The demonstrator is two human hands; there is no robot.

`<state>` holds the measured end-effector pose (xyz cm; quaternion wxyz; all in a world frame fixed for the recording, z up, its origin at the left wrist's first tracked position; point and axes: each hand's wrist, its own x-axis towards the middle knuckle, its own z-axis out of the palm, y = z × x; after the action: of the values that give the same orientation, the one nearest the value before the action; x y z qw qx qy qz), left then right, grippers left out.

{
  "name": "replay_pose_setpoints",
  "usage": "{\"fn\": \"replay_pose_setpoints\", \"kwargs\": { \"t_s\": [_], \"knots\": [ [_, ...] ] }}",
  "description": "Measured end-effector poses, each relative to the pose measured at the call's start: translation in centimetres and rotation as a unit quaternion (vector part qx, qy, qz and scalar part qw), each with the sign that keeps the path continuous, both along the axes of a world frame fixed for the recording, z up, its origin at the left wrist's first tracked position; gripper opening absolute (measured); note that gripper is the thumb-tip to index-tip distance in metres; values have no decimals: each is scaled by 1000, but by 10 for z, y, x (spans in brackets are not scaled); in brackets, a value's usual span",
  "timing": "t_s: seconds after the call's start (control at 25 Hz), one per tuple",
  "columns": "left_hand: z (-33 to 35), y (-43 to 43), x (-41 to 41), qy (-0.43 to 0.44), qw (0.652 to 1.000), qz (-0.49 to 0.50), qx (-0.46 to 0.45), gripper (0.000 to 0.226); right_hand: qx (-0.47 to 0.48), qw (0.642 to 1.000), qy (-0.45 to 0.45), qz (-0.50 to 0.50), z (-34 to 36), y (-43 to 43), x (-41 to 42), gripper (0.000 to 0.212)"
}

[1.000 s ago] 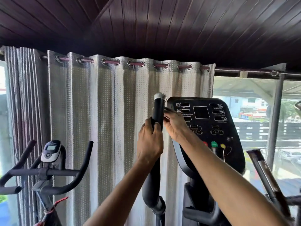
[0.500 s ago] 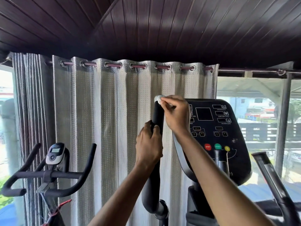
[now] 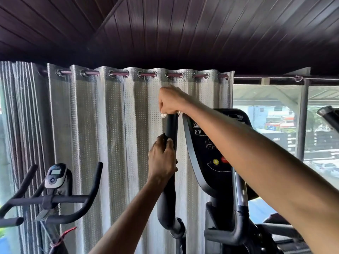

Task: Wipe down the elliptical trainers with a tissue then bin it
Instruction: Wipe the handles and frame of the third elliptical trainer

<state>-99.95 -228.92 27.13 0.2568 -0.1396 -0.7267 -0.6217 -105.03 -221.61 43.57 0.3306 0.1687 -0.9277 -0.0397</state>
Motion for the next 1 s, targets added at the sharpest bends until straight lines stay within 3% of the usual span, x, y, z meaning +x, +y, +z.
{"fn": "replay_pose_setpoints", "kwargs": {
  "t_s": [0.24, 0.52, 0.72, 1.0],
  "knots": [
    [-3, -1, -2, -16, 999, -32, 30, 36, -62, 984, 92, 143, -55, 45, 13, 14],
    [-16, -11, 0, -36, 994, -84, 58, 20, -47, 990, 82, 106, -49, 36, 23, 14],
    [-38, -29, 23, -150, 953, -225, 138, 37, -24, 996, 40, 74, -47, 44, 34, 26],
    [-60, -53, 49, -194, 928, -277, 154, 38, 9, 998, 24, 53, -51, 27, 50, 20]
  ]
}}
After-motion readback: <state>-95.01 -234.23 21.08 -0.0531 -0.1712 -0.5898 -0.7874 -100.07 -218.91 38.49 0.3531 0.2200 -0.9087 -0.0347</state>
